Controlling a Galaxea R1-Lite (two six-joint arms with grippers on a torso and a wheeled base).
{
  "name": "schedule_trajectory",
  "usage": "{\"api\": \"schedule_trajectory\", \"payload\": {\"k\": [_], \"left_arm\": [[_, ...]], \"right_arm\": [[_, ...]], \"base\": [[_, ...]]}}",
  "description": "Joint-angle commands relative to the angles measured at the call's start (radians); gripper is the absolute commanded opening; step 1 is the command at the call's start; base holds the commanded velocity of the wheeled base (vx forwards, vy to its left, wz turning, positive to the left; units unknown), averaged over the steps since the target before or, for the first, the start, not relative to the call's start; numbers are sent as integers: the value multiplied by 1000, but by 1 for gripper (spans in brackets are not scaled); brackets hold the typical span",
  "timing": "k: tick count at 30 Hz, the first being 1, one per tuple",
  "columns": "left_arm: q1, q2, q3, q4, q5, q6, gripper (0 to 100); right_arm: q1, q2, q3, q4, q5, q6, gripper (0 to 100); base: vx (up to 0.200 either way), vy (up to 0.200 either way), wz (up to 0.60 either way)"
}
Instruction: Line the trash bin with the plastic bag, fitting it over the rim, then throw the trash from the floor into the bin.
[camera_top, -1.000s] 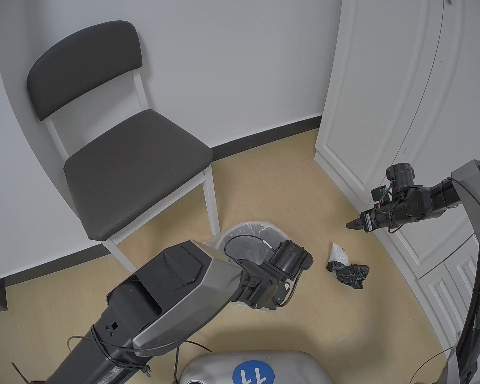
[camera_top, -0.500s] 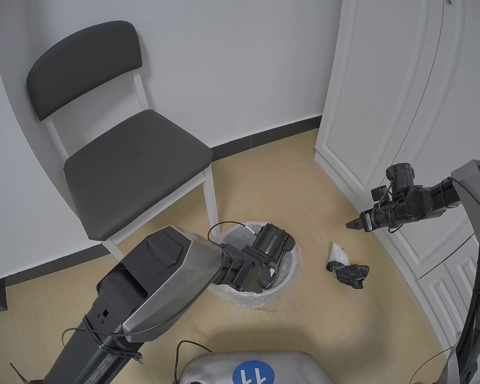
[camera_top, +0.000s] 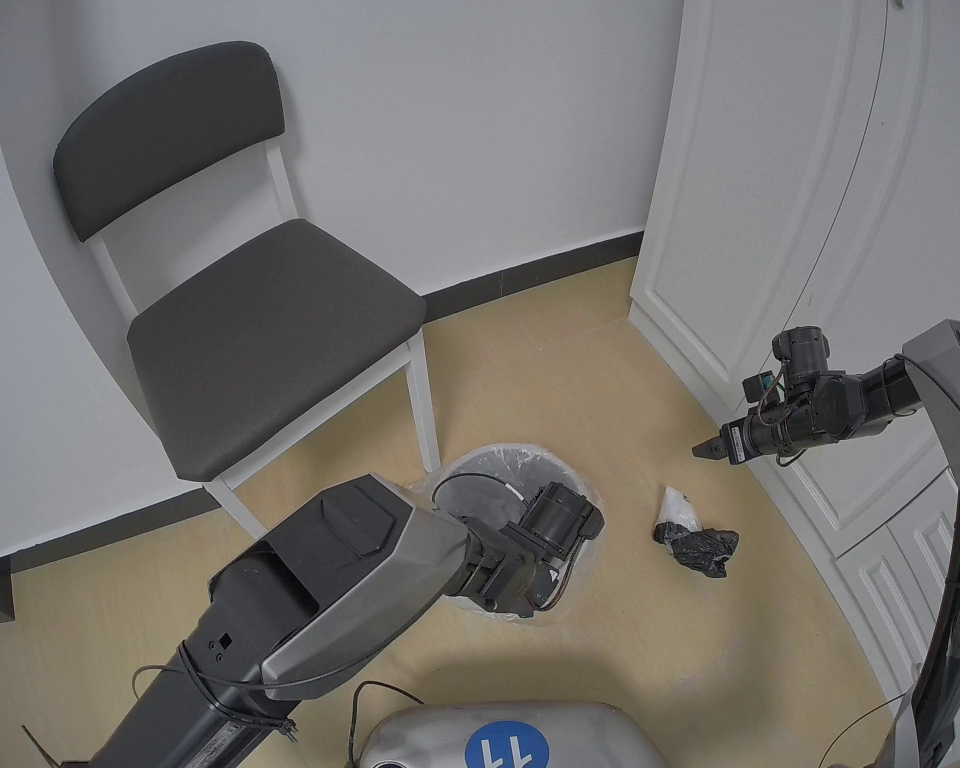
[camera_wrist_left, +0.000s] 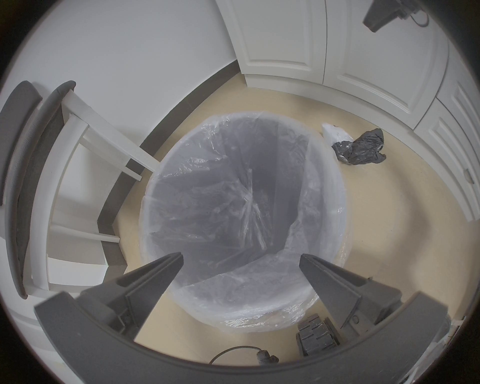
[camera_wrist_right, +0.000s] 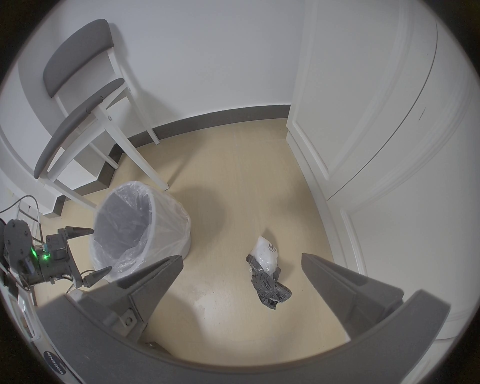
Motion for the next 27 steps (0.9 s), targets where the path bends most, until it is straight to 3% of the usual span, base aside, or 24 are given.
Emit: {"api": "schedule_trajectory", "payload": {"k": [1,27], "left_arm": [[-24,-4,20,-2,0,-3,100],[-37,-33,42,0,0,-19,100]], "right_arm": [[0,-2,2,0,0,0,100],[0,-6,5,0,0,0,100]], "base": [[0,0,0],[0,0,0]]}}
